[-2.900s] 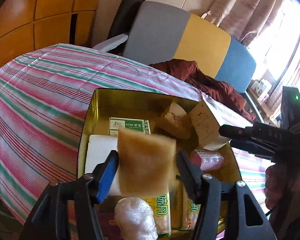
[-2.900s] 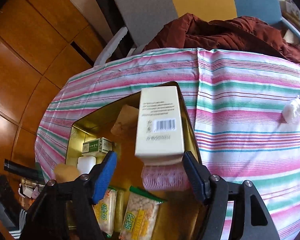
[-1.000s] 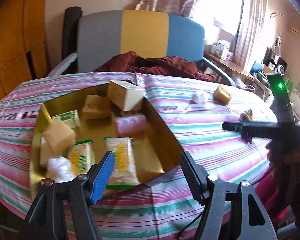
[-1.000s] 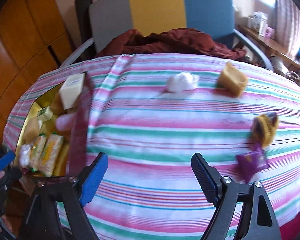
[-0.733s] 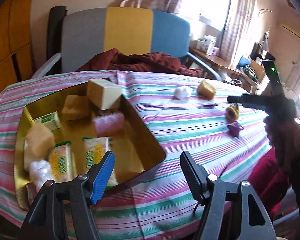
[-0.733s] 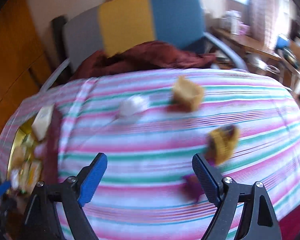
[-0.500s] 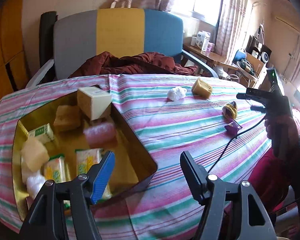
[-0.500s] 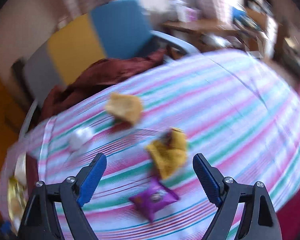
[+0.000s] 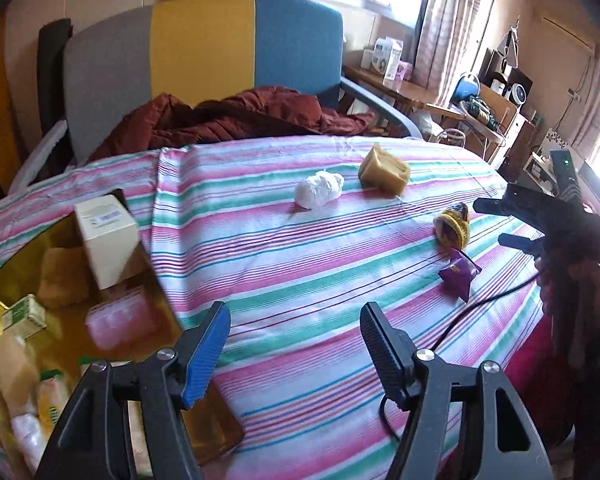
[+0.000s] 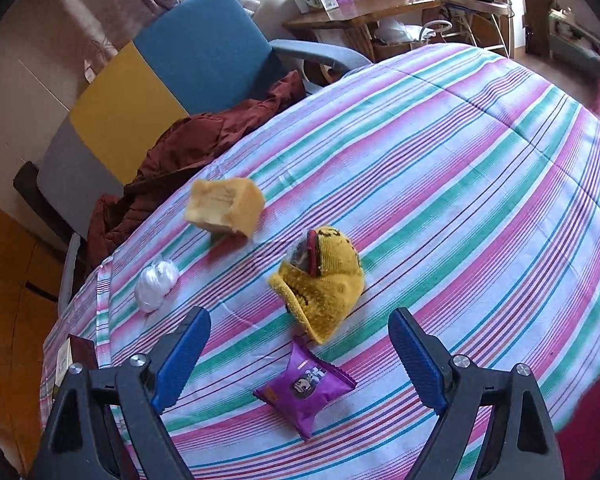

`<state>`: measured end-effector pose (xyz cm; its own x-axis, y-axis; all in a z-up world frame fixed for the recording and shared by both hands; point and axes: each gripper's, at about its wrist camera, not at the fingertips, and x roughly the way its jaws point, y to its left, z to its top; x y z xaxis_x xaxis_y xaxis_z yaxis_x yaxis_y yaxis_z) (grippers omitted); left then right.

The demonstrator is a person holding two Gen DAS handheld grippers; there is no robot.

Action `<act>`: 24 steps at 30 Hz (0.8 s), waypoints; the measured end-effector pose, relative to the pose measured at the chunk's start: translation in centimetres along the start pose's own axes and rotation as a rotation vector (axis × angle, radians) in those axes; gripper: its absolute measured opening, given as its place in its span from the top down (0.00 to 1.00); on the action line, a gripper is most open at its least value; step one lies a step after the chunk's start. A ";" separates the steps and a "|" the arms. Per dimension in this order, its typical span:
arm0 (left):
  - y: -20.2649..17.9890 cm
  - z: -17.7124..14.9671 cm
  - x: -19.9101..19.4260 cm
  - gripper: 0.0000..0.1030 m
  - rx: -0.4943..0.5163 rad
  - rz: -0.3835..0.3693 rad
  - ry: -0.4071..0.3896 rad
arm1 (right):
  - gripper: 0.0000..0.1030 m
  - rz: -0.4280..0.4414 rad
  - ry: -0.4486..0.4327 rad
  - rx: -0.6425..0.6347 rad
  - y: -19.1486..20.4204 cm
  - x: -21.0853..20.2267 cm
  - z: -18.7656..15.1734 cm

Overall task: Organize objects
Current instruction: 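Move both tools from the tray toward the items left on the cloth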

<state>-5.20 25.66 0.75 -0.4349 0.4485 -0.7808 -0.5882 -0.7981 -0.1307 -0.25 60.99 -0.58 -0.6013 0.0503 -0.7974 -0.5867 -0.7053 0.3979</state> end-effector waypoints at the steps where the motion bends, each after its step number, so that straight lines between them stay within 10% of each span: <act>1: -0.2 0.2 0.5 0.34 0.001 -0.003 0.010 | 0.11 0.003 0.008 0.007 -0.2 0.2 0.0; 24: -0.7 9.5 13.8 0.26 -0.240 -0.084 0.121 | 0.11 0.053 0.053 -0.007 0.3 0.9 0.0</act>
<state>-17.22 36.23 -4.15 -0.2980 0.4774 -0.8266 -0.4339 -0.8391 -0.3282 -0.91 60.85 -1.17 -0.6017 -0.0251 -0.7983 -0.5505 -0.7111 0.4373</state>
